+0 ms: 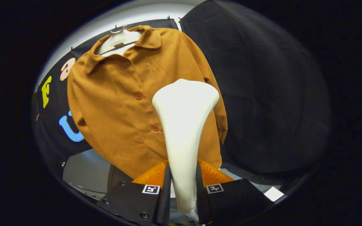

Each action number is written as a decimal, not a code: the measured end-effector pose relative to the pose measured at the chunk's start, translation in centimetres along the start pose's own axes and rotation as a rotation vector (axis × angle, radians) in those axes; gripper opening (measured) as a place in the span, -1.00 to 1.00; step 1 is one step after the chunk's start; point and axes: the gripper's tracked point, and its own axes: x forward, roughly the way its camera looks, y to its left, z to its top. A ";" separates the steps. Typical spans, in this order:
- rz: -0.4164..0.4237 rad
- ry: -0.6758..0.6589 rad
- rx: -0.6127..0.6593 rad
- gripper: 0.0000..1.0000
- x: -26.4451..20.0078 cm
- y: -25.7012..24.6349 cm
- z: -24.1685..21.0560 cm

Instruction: Iron the clothes twice with a garment steamer, once on the left side and once on the right side.

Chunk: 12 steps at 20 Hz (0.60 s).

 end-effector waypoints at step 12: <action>0.254 -0.312 -0.173 -0.25 -10.9 21.9 6.7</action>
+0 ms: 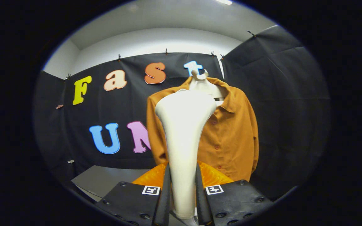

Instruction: Iron the clothes twice with a garment steamer, once on the left side and once on the right side.

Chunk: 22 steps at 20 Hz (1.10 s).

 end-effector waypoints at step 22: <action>0.222 -0.013 -0.056 -0.24 -6.6 17.9 -1.6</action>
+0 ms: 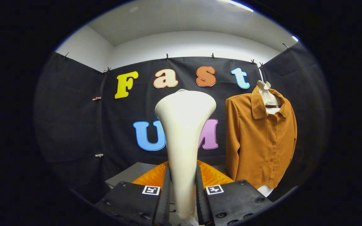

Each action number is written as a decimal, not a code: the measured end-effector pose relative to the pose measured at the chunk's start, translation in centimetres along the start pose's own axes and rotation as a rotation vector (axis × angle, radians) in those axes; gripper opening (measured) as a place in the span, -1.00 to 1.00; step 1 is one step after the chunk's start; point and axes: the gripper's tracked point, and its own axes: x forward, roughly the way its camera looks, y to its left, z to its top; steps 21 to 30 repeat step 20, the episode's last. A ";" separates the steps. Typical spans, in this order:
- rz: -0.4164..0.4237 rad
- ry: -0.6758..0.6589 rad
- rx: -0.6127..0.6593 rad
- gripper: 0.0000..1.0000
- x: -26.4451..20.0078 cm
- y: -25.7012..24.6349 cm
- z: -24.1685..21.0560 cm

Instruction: Iron the clothes twice with a garment steamer, once on the left side and once on the right side.

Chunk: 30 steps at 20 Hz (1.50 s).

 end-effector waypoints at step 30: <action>-0.003 -0.005 -0.009 -0.24 0.0 -0.4 0.1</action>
